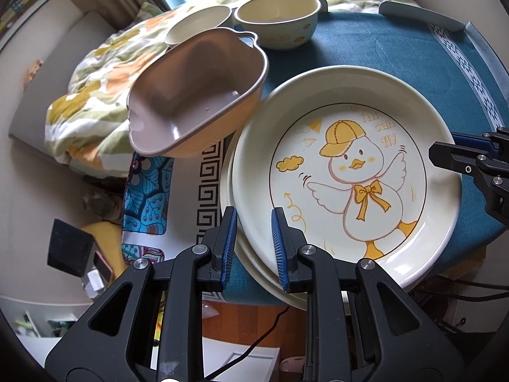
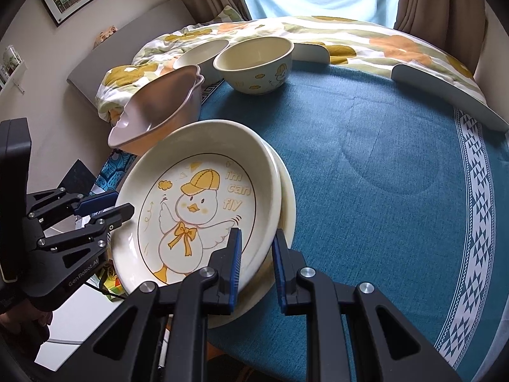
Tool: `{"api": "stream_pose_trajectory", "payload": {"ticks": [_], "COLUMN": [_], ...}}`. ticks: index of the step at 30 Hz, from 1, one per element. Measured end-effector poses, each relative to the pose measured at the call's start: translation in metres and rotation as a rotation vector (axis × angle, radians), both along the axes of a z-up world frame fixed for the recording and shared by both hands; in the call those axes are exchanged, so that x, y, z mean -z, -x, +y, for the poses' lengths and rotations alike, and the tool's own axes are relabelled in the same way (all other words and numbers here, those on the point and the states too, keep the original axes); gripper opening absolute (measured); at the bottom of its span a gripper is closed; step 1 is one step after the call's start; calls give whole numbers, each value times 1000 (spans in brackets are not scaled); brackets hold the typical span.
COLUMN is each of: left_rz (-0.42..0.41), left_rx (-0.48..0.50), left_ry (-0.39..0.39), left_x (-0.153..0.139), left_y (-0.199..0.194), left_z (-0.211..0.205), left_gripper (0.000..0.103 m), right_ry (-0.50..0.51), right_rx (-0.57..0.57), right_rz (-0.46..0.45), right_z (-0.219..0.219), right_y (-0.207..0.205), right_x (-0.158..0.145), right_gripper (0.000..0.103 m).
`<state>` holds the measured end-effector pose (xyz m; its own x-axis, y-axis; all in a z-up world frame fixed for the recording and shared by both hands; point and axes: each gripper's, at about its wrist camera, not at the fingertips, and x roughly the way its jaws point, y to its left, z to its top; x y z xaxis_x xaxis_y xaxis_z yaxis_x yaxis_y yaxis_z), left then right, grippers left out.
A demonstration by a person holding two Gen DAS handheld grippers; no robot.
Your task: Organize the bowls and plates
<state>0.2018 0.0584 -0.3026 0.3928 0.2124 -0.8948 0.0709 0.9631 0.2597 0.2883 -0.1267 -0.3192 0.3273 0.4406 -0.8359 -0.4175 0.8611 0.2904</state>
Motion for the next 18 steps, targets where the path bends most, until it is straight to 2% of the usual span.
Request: {"api": "stream_pose_trajectory", "payload": {"ticks": [10,17,18], "left_rz": [5,-75,-91], "left_rx": [-15,-64,-81], "left_ry": [18,97,119], "left_x": [-2,-49,-58], "left_y": [-2,-2,-2], "left_z": [4,18,23], "left_gripper": [20,21,31], "right_ry": [9,-50,-67], "right_rx": [-9,14,12], "right_rz": [-9,-57,-56], "right_z": [0,-15,-17], "right_y": [-1,-6,-9], "right_x": [-1,-37,-44], "right_gripper": [17,17,17]}}
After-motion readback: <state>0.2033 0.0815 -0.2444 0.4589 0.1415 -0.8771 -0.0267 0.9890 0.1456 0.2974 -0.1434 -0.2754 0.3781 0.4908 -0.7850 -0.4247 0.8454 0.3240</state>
